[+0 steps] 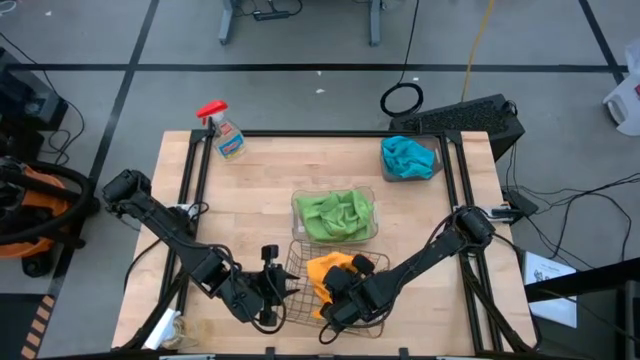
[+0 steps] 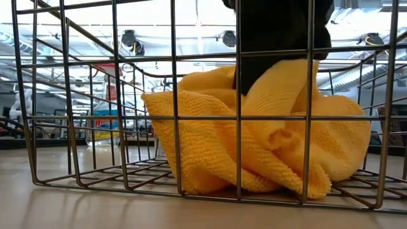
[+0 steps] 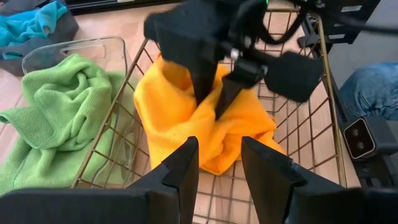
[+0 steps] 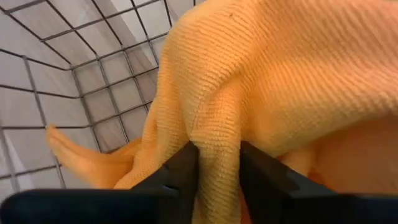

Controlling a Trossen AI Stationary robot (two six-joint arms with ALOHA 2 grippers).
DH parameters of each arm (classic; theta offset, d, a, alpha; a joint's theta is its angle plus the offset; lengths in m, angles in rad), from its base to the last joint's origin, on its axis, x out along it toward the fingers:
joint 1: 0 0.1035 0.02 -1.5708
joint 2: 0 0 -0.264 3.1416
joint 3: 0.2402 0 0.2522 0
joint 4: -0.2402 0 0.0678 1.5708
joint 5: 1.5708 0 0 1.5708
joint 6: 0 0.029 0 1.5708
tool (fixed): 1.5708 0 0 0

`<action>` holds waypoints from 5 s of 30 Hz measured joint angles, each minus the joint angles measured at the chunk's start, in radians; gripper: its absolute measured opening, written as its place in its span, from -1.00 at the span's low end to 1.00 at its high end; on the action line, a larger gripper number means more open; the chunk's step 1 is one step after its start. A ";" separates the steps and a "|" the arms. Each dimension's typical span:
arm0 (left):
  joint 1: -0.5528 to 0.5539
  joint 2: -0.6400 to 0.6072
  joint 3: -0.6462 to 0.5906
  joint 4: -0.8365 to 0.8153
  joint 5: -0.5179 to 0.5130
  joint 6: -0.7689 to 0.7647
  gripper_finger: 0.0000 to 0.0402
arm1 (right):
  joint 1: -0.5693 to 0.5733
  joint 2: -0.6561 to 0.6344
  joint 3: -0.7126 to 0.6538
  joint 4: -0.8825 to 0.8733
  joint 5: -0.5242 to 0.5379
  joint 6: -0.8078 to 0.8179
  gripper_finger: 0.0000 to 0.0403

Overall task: Sort microfiber towel by color & place in baskets
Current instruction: Put the yellow microfiber cloth into the golden wire basket, then return to Home Position

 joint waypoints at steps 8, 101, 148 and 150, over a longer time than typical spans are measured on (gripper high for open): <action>0.000 0.000 0.000 0.003 -0.063 0.030 -0.37 | 0.013 -0.087 0.000 -0.038 0.003 -0.088 -0.21; 0.379 -0.261 -0.508 0.736 0.213 0.428 -0.98 | -0.045 -1.417 -1.436 1.111 -0.090 -1.264 -1.00; 0.474 -0.636 -1.196 1.265 0.352 0.369 -0.98 | -0.231 -1.630 -1.695 1.256 -0.386 -1.123 -1.00; 0.474 -0.651 -1.196 1.260 0.378 0.369 -0.98 | -0.243 -1.635 -1.695 1.258 -0.415 -1.123 -1.00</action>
